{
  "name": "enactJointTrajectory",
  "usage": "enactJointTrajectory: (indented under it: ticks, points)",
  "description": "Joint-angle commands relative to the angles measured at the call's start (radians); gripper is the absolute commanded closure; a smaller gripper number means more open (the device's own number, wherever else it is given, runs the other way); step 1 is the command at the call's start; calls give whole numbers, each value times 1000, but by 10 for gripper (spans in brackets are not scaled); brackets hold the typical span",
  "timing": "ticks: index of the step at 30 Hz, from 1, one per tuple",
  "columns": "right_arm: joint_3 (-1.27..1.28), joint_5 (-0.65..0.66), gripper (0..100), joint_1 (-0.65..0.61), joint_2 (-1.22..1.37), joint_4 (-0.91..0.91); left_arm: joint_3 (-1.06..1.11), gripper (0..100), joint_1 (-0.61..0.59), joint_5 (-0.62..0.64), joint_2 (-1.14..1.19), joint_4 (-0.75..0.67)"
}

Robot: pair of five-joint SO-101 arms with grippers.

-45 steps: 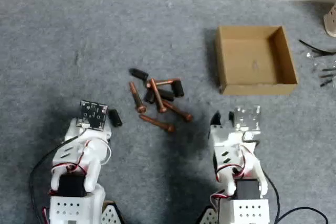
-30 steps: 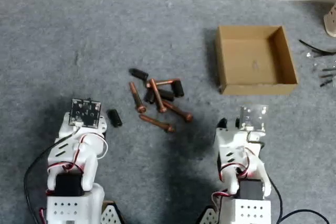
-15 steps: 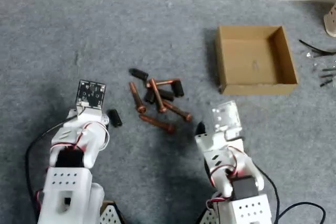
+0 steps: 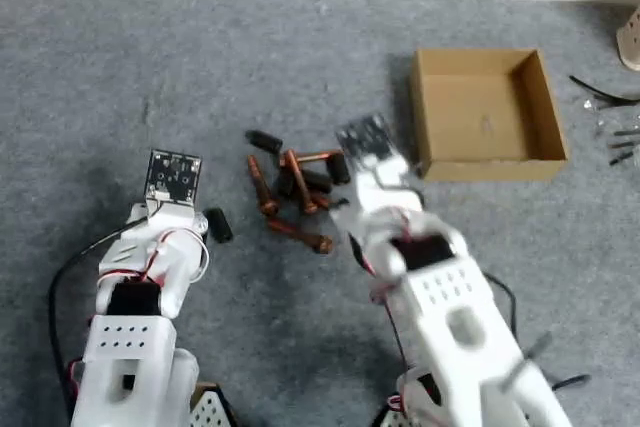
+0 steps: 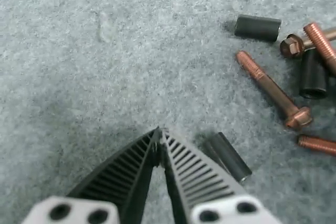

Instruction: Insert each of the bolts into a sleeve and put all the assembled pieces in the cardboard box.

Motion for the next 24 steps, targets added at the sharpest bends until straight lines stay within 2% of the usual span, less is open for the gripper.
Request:
enactJointTrajectory:
  ticks: [1,9,21,24]
  points:
    - [-236,12,875,-15,248,-31,-22,989,-8,6,7,-46]
    - [-507,52,875,-51,611,-30,-24,989,-10,5,7,-48]
    - [-536,55,875,-87,774,-41,-27,989,-12,5,7,-48]
    - [-536,100,875,-87,805,-87,-27,989,-12,5,5,-48]
